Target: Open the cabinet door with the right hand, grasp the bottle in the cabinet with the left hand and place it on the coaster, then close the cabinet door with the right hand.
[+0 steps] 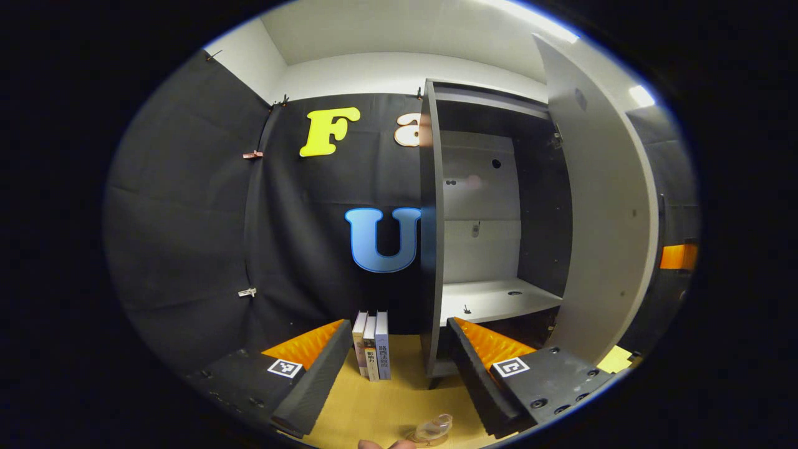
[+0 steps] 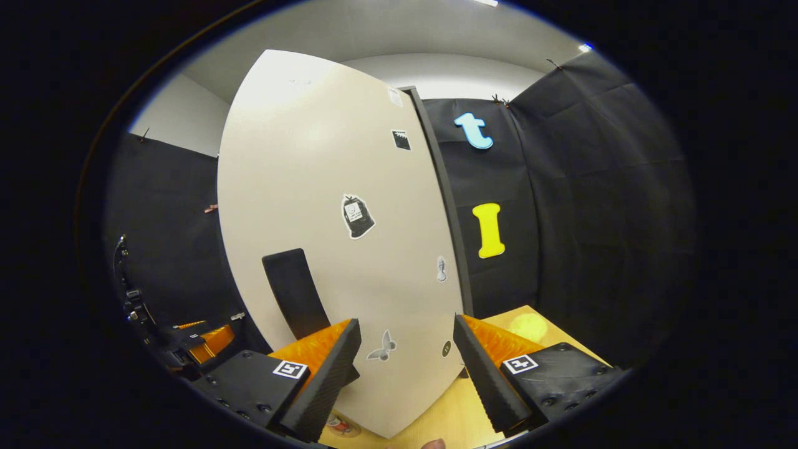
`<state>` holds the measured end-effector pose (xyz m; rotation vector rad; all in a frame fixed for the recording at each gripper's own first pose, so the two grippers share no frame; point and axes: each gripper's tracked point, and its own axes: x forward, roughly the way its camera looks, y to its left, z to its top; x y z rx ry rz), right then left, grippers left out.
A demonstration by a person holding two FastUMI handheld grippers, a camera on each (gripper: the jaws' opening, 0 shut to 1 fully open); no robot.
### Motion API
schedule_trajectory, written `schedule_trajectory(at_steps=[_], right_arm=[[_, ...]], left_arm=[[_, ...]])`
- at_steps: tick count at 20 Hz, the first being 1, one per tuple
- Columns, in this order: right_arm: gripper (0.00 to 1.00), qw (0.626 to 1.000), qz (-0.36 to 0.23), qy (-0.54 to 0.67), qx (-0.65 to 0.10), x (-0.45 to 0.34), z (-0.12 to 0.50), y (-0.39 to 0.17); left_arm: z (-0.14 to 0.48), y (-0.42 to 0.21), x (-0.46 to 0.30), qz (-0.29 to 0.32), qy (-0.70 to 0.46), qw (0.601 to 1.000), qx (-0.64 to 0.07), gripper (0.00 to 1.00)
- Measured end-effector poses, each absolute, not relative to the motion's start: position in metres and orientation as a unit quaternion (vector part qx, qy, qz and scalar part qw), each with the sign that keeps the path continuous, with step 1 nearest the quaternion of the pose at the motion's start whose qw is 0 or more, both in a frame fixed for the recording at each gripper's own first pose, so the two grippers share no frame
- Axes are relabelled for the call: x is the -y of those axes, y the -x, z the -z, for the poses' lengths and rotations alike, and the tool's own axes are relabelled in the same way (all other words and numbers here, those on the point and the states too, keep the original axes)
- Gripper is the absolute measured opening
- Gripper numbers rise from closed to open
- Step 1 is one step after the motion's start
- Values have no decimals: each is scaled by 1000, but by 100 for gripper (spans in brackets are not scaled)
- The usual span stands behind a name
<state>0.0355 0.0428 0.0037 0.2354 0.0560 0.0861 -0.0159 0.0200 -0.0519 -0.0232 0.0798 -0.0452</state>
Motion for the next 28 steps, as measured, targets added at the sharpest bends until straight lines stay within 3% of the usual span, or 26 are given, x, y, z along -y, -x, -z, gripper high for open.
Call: schedule_trajectory(at_steps=[3,6,16,28], right_arm=[[98,989,-91,-106,-44,-80,5,-39],[98,990,-100,-91,-38,-81,2,-38],[98,997,-45,-54,-24,-42,1,-49],[98,999,-45,-16,-16,9,8,-73]], left_arm=[[49,16,-18,23,11,999,-39,96],[44,16,-16,24,12,999,-34,93],[31,14,10,28,4,999,-22,95],[18,16,64,6,12,1000,4,95]])
